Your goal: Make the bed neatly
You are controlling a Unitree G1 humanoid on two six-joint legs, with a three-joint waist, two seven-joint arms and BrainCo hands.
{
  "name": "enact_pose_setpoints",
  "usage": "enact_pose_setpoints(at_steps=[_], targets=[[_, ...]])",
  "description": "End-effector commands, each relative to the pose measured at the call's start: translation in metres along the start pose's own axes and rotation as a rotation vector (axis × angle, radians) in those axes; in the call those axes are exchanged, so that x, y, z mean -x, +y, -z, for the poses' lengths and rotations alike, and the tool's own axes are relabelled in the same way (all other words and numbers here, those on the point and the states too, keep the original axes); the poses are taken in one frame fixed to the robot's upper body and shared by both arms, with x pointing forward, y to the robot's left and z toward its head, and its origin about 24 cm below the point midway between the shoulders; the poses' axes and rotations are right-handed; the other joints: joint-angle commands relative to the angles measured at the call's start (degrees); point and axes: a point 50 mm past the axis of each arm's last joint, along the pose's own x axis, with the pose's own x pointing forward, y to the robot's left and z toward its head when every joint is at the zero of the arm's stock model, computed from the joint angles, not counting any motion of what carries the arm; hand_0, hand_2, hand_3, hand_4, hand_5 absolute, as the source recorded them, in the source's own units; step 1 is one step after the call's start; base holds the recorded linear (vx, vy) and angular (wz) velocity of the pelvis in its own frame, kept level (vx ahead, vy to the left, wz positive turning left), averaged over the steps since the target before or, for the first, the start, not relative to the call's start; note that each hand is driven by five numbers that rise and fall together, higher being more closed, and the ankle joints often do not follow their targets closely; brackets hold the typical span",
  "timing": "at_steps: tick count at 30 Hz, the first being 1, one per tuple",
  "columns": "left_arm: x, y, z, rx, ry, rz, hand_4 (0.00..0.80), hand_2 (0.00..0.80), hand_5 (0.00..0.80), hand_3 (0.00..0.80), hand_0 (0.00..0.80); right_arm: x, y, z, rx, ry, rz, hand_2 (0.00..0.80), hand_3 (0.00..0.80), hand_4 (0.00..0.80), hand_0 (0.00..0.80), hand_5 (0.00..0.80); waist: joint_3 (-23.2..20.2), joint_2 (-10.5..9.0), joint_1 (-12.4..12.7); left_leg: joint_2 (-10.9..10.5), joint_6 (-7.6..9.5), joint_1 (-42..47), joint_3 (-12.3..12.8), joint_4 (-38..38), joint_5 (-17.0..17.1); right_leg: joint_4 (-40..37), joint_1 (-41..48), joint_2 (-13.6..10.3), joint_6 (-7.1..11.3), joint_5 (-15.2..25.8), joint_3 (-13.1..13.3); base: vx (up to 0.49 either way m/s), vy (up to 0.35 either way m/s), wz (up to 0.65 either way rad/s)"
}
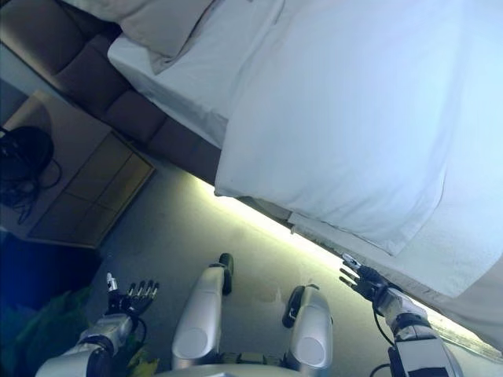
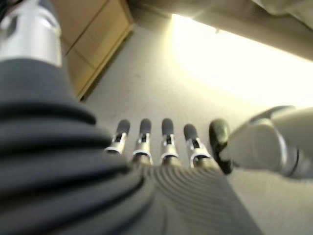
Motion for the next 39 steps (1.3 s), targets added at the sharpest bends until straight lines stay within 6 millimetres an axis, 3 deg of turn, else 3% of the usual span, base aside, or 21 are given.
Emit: enact_pose_setpoints(at_steps=[1,9,15,19,25,28,32,39], targets=[[0.003,0.012,0.008,-0.243,0.02,-0.014,0.0,0.0,0.0,0.0,0.0,0.001,0.0,0.004,-0.064,-0.037,-0.027,0.0,0.0,0.0,0.0,0.0,-2.8,0.47,-1.6,-0.8,0.97,8.3,1.3,0.3,-5.1,-6.0,0.2,1.1,0.2,11.0,2.1,0.093,-0.058,-0.07],[-0.001,0.006,0.023,-0.766,0.08,-0.031,0.0,0.0,0.0,0.0,0.0,0.001,0.001,0.035,-0.153,0.005,-0.027,0.0,0.0,0.0,0.0,0.0,-8.5,0.71,-4.1,-1.5,-0.39,18.5,2.8,-15.7,1.9,-23.3,10.0,3.8,2.49,17.4,2.4,0.126,-0.098,-0.15],[0.004,0.026,0.042,-1.175,0.215,-0.095,0.0,0.0,0.0,0.0,0.0,0.008,-0.007,0.069,-0.226,0.058,0.02,0.0,0.0,0.0,0.0,0.0,-14.7,0.94,-5.7,-2.6,-0.99,26.6,4.1,-28.2,5.5,-37.3,18.8,6.3,2.87,21.7,2.1,0.214,-0.084,-0.15],[0.01,0.041,0.05,-1.214,0.295,-0.119,0.0,0.0,0.0,0.0,0.0,0.013,-0.01,0.092,-0.237,0.104,0.045,0.0,0.0,0.0,0.0,0.0,-17.3,1.05,-6.3,-2.6,-1.36,30.3,5.7,-33.8,6.7,-43.1,22.2,6.5,3.48,24.3,1.1,0.153,-0.069,-0.26],[0.018,0.06,0.059,-1.237,0.383,-0.168,0.0,0.0,0.0,0.0,0.0,0.014,0.004,0.127,-0.194,0.194,0.012,0.0,0.0,0.0,0.0,0.0,-20.2,0.68,-5.7,-1.5,-2.3,33.2,8.3,-38.5,7.9,-48.1,25.1,5.2,5.08,27.5,-3.2,0.086,-0.104,-0.4],[0.019,0.063,0.068,-1.236,0.416,-0.168,0.0,0.0,0.0,0.0,0.0,0.019,0.003,0.142,-0.243,0.2,0.036,0.0,0.0,0.0,0.0,0.0,-21.1,0.28,-6.3,-1.3,-2.31,33.1,7.9,-38.5,7.5,-48.9,24.9,5.9,4.93,27.7,-1.8,0.052,-0.105,-0.29],[0.025,0.072,0.092,-1.387,0.516,-0.125,0.0,0.0,0.0,0.0,0.0,0.026,0.004,0.169,-0.299,0.254,0.129,0.0,0.0,0.0,0.0,0.0,-21.9,0.08,-7.6,-1.0,-2.05,33.8,8.4,-38.5,7.2,-48.9,24.9,6.9,4.41,27.4,-0.2,0.053,-0.063,-0.06],[0.031,0.07,0.129,-1.637,0.64,-0.016,0.0,0.0,0.0,0.0,0.0,0.038,0.002,0.199,0.017,0.533,0.29,0.0,0.0,0.0,0.0,0.0,-21.6,0.97,-8.6,-0.5,-1.55,35.4,9.3,-38.5,6.9,-48.9,26.0,7.7,3.72,26.8,0.8,0.027,-0.003,-0.15]])
